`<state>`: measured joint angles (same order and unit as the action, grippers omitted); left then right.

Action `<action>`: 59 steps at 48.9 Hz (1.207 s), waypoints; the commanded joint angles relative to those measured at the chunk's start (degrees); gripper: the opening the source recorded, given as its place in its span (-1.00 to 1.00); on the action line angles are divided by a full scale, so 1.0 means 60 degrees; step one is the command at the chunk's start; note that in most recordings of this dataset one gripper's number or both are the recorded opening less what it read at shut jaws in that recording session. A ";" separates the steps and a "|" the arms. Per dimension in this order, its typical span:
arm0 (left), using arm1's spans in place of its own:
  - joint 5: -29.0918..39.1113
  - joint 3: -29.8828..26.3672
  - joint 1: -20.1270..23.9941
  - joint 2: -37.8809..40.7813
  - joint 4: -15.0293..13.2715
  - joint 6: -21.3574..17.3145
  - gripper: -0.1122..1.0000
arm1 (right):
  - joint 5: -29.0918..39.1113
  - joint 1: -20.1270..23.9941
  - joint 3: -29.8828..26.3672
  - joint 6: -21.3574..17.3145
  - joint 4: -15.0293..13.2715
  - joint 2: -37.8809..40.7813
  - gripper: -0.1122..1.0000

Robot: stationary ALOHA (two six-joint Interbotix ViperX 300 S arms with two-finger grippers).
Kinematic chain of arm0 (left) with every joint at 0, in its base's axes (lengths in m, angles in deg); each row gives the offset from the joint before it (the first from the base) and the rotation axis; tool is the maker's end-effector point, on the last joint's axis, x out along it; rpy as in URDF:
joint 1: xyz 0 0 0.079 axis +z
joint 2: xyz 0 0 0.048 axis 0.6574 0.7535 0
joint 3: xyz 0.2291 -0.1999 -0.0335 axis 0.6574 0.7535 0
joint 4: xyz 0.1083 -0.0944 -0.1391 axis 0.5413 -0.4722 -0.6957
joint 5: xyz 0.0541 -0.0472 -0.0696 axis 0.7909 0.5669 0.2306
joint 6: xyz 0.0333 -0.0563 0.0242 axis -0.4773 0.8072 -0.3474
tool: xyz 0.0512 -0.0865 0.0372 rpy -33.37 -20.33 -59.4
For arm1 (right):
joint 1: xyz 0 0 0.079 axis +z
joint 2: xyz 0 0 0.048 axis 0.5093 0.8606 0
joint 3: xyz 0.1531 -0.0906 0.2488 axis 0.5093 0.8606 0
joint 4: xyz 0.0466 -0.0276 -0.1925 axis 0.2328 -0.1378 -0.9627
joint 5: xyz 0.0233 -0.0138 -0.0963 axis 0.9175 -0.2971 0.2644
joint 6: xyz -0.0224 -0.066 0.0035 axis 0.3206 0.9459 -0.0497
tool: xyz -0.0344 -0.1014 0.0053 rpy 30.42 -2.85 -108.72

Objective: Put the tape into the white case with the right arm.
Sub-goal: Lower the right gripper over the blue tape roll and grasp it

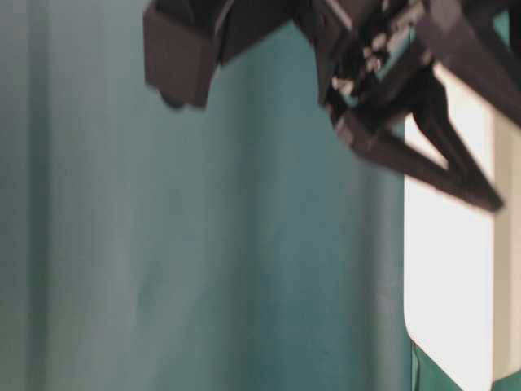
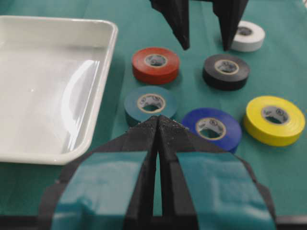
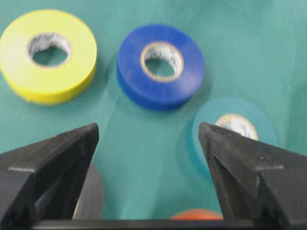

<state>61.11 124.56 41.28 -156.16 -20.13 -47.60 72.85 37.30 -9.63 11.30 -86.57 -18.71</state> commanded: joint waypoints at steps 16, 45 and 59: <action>-0.0088 -0.0029 0.0015 0.0000 0.0000 -0.0029 -0.79 | 0.0015 0.0176 -0.1743 -0.0015 -0.0015 0.1201 0.13; -0.0088 0.0146 0.0015 -0.0234 0.0000 -0.0059 -0.79 | 0.0015 0.0234 -0.2886 -0.0015 -0.0015 0.2241 0.13; -0.0088 0.0146 0.0015 -0.0249 0.0000 -0.0059 -0.79 | 0.0469 0.0234 -0.2988 0.0000 -0.0029 0.2505 0.13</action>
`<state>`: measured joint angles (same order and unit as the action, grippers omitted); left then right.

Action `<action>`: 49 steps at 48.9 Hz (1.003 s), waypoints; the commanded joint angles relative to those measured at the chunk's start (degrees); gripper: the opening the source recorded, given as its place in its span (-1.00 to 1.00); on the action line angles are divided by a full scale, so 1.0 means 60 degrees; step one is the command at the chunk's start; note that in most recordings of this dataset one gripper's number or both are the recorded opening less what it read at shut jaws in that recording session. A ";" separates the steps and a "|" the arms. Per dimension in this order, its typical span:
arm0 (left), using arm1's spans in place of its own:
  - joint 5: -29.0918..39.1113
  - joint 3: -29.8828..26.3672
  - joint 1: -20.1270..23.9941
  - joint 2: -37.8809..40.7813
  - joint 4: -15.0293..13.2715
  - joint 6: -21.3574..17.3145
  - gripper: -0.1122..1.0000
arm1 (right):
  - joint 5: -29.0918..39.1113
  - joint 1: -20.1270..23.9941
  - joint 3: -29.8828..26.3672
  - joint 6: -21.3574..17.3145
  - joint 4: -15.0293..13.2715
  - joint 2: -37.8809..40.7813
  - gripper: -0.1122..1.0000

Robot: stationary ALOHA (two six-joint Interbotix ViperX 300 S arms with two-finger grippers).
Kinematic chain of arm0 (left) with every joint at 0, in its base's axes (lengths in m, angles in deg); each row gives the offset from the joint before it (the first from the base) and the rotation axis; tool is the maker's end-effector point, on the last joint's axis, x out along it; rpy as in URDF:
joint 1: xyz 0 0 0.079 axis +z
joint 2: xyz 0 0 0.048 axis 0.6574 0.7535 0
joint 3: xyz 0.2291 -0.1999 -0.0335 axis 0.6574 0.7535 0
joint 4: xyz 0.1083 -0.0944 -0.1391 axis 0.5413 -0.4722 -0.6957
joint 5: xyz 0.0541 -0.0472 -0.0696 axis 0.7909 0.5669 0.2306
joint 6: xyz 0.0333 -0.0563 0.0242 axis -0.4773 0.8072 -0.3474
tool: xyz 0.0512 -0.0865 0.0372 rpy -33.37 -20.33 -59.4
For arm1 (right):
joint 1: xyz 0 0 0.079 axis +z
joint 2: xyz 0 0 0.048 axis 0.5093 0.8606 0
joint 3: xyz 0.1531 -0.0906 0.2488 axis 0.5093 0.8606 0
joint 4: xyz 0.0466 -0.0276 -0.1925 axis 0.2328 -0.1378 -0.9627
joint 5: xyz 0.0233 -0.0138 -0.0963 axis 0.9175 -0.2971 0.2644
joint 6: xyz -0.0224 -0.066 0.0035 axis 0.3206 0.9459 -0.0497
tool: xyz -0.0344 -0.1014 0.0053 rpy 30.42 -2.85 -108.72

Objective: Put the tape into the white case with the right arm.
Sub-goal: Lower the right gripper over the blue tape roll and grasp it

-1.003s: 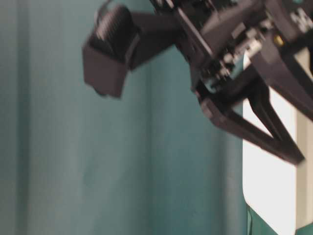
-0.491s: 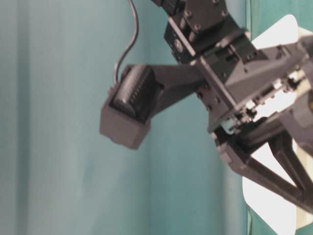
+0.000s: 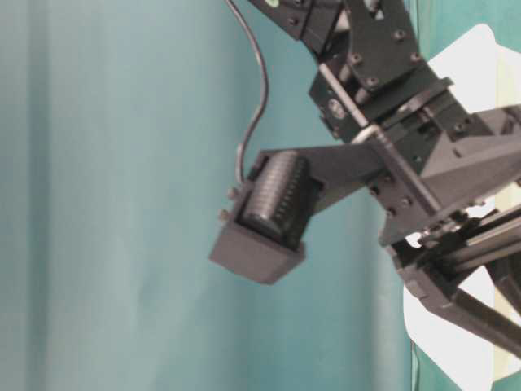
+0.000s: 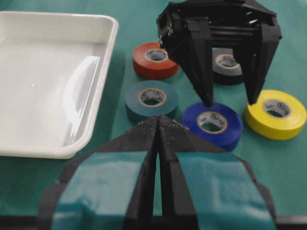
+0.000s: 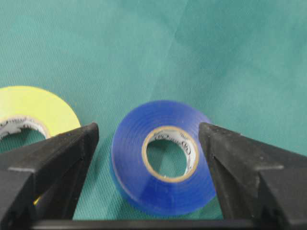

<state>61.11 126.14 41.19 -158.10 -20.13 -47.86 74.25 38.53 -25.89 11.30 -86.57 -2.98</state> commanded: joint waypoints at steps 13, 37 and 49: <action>-0.0088 -0.0132 0.0029 0.0073 0.0000 -0.0015 -0.79 | 0.2578 0.0249 -0.1069 0.0044 -0.0088 0.0234 0.13; -0.0088 -0.0088 0.0029 0.0073 0.0000 0.0000 -0.79 | 0.3105 0.0425 -0.1582 -0.0029 -0.0527 0.0542 0.12; -0.0088 -0.0015 0.0029 0.0073 0.0000 0.0015 -0.79 | 0.3398 0.0425 -0.1611 -0.0015 -0.0527 0.0542 -0.12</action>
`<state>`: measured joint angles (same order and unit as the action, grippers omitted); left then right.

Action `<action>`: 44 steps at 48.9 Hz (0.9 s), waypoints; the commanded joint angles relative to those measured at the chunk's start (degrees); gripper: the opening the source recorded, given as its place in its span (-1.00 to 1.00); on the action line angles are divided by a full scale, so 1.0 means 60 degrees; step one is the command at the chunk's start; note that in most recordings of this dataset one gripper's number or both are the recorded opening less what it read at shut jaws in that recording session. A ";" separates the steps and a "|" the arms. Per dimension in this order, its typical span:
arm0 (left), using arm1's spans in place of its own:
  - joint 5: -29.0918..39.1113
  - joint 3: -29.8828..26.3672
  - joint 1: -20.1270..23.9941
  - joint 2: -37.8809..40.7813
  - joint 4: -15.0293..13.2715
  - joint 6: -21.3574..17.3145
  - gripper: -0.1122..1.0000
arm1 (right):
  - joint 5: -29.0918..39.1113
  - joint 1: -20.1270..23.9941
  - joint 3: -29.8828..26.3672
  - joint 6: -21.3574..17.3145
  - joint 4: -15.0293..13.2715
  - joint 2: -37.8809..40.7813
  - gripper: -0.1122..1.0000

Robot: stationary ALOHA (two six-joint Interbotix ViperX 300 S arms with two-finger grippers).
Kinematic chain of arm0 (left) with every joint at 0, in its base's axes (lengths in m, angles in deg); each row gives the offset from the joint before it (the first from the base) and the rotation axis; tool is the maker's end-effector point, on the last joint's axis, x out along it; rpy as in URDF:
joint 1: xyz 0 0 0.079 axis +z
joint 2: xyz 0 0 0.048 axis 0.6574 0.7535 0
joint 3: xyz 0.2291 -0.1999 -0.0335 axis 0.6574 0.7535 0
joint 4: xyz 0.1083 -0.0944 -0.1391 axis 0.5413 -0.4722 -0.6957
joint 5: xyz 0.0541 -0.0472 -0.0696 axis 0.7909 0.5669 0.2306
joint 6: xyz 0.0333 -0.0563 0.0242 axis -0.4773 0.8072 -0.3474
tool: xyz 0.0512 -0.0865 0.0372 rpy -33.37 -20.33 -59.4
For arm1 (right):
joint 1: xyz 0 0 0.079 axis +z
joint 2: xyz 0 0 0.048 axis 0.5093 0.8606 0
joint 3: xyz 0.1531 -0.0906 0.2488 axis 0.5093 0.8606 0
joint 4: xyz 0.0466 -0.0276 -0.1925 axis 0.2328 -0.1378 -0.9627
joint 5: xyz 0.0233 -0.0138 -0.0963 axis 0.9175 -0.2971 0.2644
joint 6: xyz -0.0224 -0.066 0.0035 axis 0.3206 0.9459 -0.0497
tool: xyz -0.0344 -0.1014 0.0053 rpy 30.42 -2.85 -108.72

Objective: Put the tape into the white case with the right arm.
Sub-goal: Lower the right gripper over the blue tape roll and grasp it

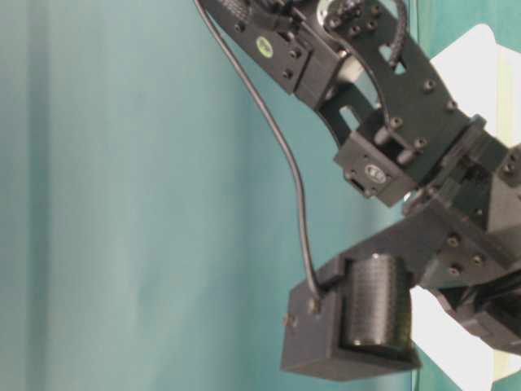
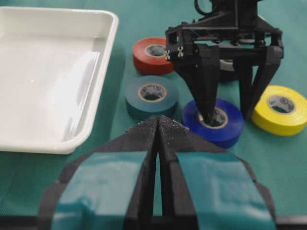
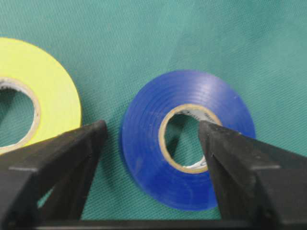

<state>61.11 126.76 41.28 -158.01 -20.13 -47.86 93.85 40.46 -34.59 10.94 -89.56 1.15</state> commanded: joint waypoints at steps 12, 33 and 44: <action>-0.0088 -0.0117 0.0015 0.0059 0.0000 0.0000 -0.79 | 0.0352 0.0103 -0.0278 0.0088 -0.0088 -0.0190 -0.75; -0.0088 -0.0132 0.0015 0.0059 0.0000 0.0029 -0.79 | 0.0410 0.0117 -0.0278 0.0044 -0.0088 -0.0381 -0.75; -0.0088 -0.0132 0.0015 0.0059 0.0000 0.0044 -0.79 | 0.0513 0.0117 -0.0220 0.0044 -0.0088 -0.1040 -0.75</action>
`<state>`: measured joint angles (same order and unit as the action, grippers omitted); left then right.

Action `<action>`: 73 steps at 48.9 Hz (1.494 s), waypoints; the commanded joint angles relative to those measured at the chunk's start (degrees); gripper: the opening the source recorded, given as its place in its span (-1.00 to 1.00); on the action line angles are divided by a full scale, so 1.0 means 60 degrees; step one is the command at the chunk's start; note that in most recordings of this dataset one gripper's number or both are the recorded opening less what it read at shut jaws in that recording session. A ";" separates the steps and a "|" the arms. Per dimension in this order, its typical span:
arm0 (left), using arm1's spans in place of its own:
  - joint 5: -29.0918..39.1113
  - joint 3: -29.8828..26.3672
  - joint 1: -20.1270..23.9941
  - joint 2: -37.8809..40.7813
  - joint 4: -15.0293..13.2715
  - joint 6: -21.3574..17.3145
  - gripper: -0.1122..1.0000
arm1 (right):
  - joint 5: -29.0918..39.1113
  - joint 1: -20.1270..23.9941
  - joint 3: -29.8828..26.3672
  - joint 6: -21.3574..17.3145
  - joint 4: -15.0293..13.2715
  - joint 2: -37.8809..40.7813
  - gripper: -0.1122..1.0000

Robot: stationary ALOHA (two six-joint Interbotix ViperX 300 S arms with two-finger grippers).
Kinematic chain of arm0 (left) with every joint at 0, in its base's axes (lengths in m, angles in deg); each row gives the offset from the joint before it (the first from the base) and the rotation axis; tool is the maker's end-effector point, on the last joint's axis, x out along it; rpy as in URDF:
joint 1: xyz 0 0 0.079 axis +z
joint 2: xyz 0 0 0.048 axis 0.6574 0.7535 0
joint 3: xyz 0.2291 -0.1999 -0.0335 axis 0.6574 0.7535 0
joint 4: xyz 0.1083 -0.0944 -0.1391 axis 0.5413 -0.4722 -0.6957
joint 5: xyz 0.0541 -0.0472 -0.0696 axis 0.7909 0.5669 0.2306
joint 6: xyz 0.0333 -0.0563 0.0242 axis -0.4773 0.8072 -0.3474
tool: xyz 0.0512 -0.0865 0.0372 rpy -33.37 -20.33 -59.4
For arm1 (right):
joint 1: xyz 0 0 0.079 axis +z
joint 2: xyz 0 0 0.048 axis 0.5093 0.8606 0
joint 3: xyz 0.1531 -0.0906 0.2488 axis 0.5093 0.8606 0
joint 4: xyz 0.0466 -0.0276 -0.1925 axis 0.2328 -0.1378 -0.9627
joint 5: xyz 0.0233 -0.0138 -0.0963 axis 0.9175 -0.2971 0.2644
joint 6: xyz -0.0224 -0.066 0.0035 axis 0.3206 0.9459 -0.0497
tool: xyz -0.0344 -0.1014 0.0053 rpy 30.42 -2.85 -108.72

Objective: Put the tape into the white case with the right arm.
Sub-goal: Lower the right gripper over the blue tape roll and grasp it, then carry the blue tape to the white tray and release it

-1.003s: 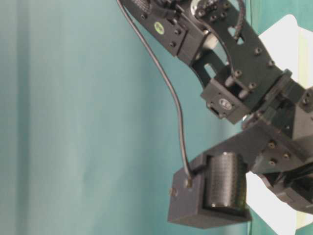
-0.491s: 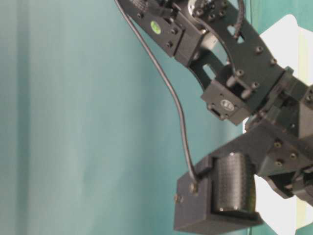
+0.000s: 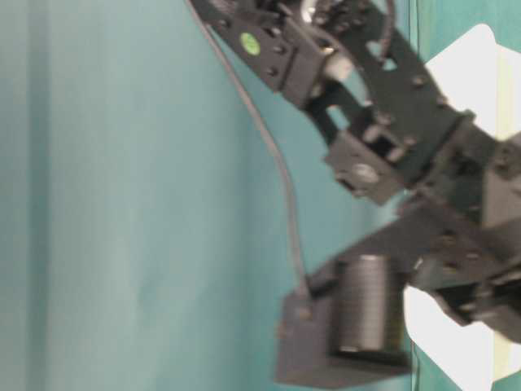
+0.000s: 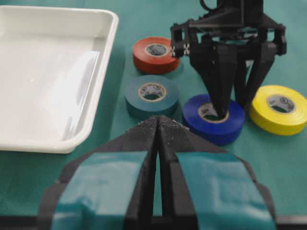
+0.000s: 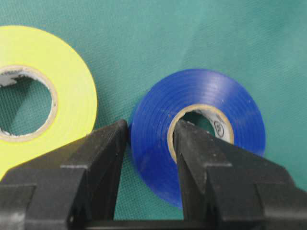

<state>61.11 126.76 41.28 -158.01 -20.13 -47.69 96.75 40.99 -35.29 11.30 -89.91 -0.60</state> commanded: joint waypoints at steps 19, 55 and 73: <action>-0.0088 -0.0117 0.0015 -0.0029 0.0000 0.0000 -0.79 | 0.0322 0.0059 -0.0073 -0.0015 -0.0029 -0.1348 -0.75; -0.0073 -0.0044 0.0015 -0.0205 0.0000 0.0000 -0.79 | 0.0205 -0.2446 -0.0059 0.0000 -0.0659 -0.1729 -0.75; -0.0059 0.0000 0.0015 -0.0220 0.0000 0.0000 -0.79 | -0.0645 -0.4263 -0.0029 -0.0015 -0.1011 -0.1729 -0.76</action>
<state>61.11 127.37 41.28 -159.68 -20.04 -47.60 94.65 17.26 -34.85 11.30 -95.80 -8.25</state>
